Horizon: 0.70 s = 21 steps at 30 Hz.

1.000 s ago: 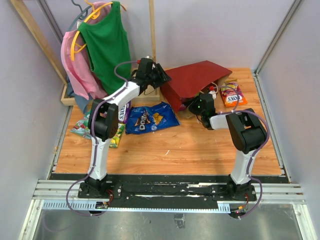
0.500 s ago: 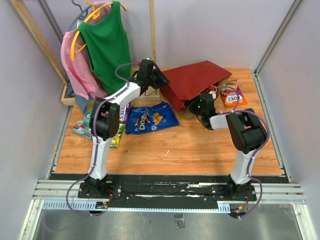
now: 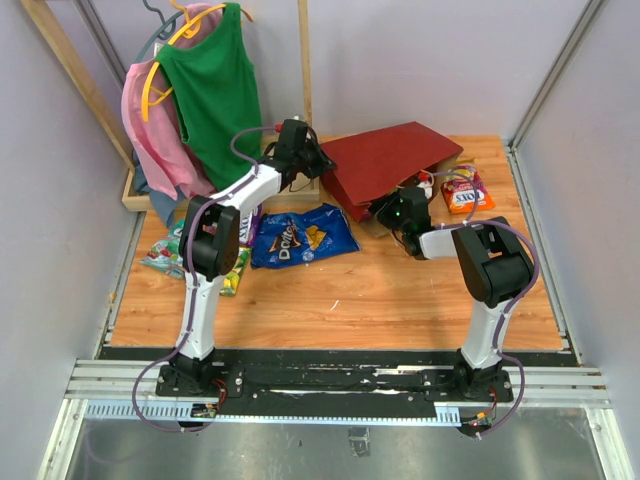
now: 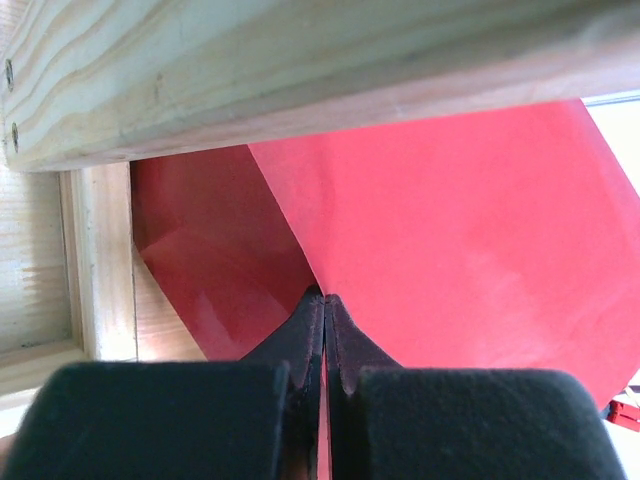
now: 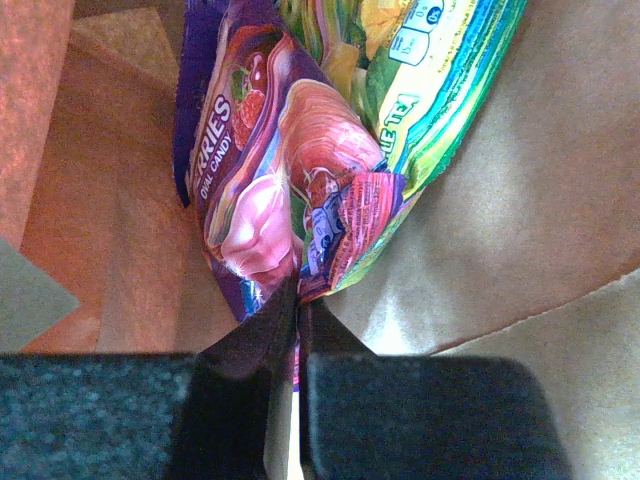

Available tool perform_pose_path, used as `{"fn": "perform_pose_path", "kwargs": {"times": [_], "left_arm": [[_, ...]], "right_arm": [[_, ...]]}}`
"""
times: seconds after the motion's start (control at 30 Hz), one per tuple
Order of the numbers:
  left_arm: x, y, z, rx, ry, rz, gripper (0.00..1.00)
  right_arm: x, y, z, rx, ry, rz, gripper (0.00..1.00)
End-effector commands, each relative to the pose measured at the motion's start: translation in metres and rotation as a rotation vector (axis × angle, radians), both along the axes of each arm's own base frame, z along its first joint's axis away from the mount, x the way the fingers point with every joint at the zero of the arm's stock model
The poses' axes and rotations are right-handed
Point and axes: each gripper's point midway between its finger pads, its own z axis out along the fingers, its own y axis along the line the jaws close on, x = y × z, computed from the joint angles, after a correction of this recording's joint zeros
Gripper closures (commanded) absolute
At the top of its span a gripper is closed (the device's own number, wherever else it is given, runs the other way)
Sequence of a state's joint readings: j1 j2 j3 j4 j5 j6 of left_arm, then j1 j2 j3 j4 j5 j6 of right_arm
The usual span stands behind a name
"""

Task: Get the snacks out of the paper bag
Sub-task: Pick up the snack from the paper bag.

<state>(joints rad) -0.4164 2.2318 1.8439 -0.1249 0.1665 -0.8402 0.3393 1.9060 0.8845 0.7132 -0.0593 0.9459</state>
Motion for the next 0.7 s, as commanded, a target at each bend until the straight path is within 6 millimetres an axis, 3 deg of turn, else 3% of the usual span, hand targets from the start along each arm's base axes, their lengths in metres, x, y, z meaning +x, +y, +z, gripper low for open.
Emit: {"fn": "perform_pose_path", "kwargs": {"times": [0.0, 0.47, 0.67], "left_arm": [[-0.027, -0.035, -0.015, 0.012, 0.017, -0.124, 1.00], [-0.027, -0.021, 0.001, -0.022, -0.033, -0.017, 1.00], [-0.037, -0.013, 0.015, -0.061, -0.053, 0.019, 1.00]], "right_arm": [[-0.005, 0.005, 0.014, 0.021, -0.038, 0.024, 0.99], [-0.053, -0.003, 0.038, -0.019, -0.024, 0.064, 0.99], [-0.078, -0.014, 0.050, -0.090, -0.023, 0.073, 0.99]]}}
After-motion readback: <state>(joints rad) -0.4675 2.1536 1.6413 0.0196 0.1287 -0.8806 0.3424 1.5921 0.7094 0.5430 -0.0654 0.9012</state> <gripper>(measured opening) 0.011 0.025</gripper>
